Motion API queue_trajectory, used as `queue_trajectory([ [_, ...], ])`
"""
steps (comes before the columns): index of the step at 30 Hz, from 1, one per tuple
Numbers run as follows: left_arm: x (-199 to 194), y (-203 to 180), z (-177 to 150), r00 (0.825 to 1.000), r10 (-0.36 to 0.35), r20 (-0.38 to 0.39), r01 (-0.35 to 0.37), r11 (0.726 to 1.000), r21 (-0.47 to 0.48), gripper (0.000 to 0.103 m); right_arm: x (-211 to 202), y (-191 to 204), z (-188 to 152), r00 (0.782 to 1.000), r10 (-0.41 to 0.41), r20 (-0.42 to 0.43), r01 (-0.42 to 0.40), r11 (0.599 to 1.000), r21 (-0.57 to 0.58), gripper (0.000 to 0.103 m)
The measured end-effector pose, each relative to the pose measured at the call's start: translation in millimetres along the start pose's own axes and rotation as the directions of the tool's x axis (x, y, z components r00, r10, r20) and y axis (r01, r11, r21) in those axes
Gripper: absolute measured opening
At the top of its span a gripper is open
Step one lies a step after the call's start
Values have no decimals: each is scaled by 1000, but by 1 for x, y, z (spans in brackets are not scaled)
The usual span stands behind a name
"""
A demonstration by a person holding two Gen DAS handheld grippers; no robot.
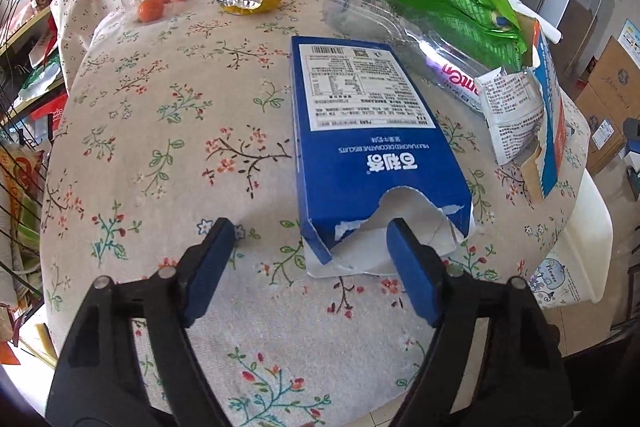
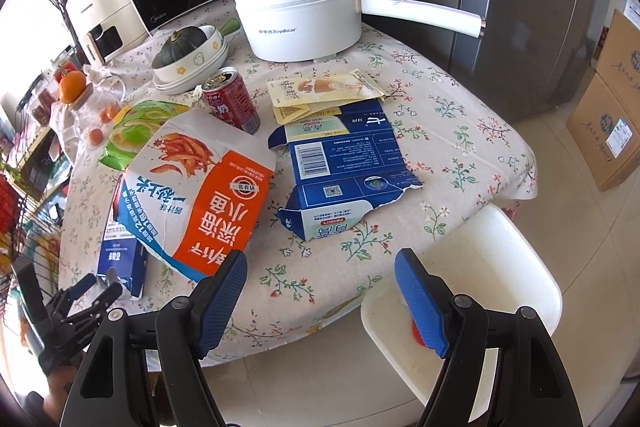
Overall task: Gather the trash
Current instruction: 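Move the left tool to the blue biscuit box and grasp its torn edge, then grasp the brown paper packet with the right tool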
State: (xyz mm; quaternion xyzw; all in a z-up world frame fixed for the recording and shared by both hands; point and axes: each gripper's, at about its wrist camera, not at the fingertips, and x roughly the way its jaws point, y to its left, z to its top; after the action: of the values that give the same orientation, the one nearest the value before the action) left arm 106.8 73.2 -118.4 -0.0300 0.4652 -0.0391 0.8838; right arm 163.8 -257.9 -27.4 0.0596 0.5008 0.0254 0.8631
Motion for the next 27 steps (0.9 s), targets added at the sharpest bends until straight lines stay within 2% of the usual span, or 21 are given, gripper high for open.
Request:
queue_trajectory([
  [1, 1, -1, 2, 1000, -11, 2, 11, 1000, 2, 58, 1, 2, 0, 1000, 0, 0, 0, 1000, -1, 78],
  [3, 2, -1, 6, 999, -32, 0, 32, 999, -8, 34, 4, 6, -1, 1000, -2, 0, 2, 1000, -5, 78],
  [6, 3, 3, 10, 999, -50, 2, 50, 997, -58, 30, 7, 16, -2, 1000, 1, 0, -1, 1000, -12, 78],
  [12, -13, 19, 13, 999, -47, 23, 50, 986, -159, 26, 12, 54, -10, 1000, 8, 5, -8, 997, -82, 78],
  [19, -45, 35, 6, 997, -15, 76, 29, 984, -178, 24, 23, 112, -19, 999, 28, 27, -23, 986, -167, 78],
  [24, -57, 49, 1, 996, -15, 91, 32, 982, -187, 23, 39, 146, -22, 997, 2, 75, 14, 977, -211, 78],
  [27, -58, 55, -1, 996, -19, 91, 35, 982, -186, 23, 49, 159, -19, 991, -54, 125, 83, 967, -240, 78],
])
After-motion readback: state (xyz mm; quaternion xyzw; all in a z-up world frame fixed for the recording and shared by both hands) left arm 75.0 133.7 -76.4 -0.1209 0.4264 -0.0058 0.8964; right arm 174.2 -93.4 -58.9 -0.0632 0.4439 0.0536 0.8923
